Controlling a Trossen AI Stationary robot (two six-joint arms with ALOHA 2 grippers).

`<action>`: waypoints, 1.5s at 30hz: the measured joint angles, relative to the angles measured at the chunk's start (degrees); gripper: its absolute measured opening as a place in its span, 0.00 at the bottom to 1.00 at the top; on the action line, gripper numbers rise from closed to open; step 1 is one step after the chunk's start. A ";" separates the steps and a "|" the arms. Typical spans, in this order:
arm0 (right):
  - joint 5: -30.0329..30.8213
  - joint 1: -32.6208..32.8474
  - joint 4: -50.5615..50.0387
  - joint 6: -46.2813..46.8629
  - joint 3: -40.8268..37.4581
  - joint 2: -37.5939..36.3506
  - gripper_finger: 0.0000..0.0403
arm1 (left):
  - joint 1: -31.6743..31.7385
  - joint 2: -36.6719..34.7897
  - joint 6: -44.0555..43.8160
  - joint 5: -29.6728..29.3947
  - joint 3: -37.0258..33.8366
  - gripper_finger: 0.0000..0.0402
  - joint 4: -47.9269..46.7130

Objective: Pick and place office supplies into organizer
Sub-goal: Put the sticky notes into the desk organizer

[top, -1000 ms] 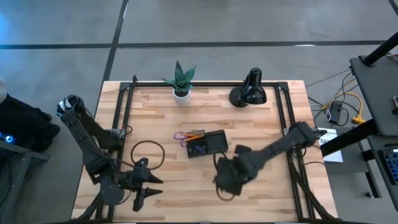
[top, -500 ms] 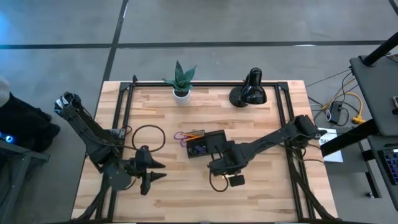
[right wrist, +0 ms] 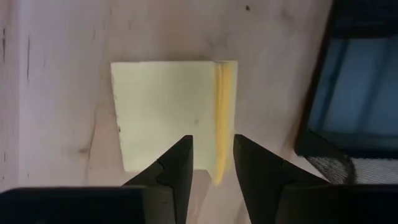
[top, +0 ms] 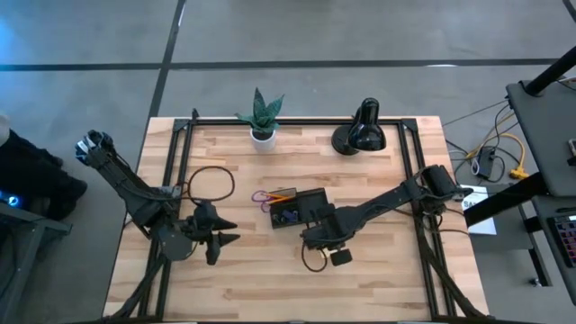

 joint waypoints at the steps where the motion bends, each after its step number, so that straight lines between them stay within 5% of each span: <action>1: -0.02 -0.12 0.71 0.02 -0.40 0.04 0.27 | 0.14 -0.22 0.01 -0.31 -0.16 0.39 0.07; 24: -0.11 -1.63 6.47 1.19 -7.10 0.06 0.26 | 0.27 -0.78 0.03 -0.88 -2.34 0.39 0.01; 38: -0.06 -2.84 6.63 8.84 -5.82 0.09 0.04 | 0.27 -0.78 -0.08 -0.86 -2.40 0.39 0.07; 45: -0.08 -2.82 5.47 13.05 -3.13 0.10 0.02 | 0.27 -0.78 -0.15 -0.88 -2.12 0.39 0.27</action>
